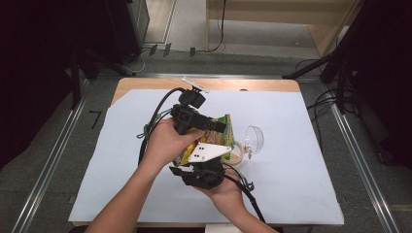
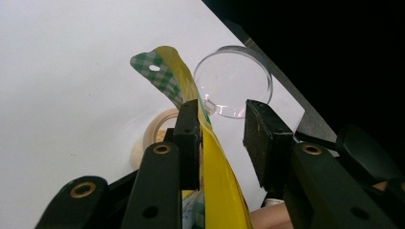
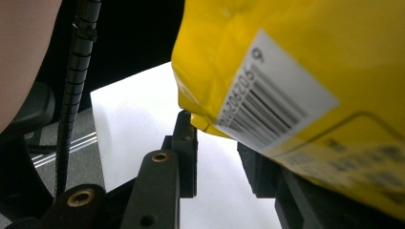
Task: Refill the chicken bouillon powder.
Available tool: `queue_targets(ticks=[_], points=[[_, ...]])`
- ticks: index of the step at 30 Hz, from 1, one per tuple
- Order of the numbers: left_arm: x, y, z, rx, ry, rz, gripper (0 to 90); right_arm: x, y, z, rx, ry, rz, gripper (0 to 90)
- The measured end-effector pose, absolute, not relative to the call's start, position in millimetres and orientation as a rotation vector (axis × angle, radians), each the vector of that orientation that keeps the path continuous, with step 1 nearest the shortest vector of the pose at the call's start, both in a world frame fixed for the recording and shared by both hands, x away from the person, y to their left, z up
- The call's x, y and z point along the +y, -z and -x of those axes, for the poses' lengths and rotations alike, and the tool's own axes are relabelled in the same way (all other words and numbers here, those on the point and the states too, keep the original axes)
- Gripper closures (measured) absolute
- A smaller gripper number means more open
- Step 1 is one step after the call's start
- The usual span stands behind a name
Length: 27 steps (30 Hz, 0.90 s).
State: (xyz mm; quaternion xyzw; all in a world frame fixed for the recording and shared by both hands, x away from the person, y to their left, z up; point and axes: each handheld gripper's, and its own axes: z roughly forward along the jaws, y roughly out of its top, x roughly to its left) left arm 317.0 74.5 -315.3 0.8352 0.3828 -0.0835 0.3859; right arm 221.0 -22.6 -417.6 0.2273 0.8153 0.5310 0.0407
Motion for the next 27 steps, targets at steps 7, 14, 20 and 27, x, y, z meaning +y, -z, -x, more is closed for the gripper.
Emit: queue_targets(ticks=[7,14,20,27], points=[[74.1,315.6,-316.8,0.973,0.214,-2.128,68.0,-22.7,419.3,-220.7,2.486,-1.626,-0.690,70.5],[76.3,314.9,-317.9,0.978,0.222,-2.122,68.7,-22.3,416.7,-220.5,2.492,-1.625,-0.691,70.5],[75.2,316.0,-317.8,0.979,0.216,-2.127,68.4,-22.2,417.7,-221.0,2.498,-1.620,-0.691,70.4],[75.0,316.3,-317.6,0.977,0.216,-2.128,68.3,-22.8,418.7,-221.2,2.492,-1.616,-0.683,70.5]])
